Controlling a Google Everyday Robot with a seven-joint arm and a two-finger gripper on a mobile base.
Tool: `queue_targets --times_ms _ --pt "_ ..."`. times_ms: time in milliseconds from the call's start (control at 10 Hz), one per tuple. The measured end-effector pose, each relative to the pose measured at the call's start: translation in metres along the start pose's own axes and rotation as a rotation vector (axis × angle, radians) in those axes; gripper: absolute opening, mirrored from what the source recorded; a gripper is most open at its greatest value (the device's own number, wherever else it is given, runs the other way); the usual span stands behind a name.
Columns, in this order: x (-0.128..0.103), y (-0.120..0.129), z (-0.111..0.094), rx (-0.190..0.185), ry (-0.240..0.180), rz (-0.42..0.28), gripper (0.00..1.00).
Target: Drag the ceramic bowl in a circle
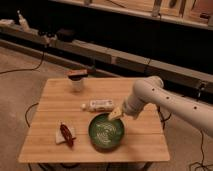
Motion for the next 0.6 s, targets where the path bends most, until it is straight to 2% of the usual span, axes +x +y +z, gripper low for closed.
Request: queue_targets --times_ms 200,400,600 --pt "-0.007 0.015 0.018 0.019 -0.033 -0.022 0.8" --pt "-0.003 0.026 0.031 0.034 -0.039 -0.049 0.8" --pt "0.006 0.034 0.046 0.02 -0.052 -0.07 0.8"
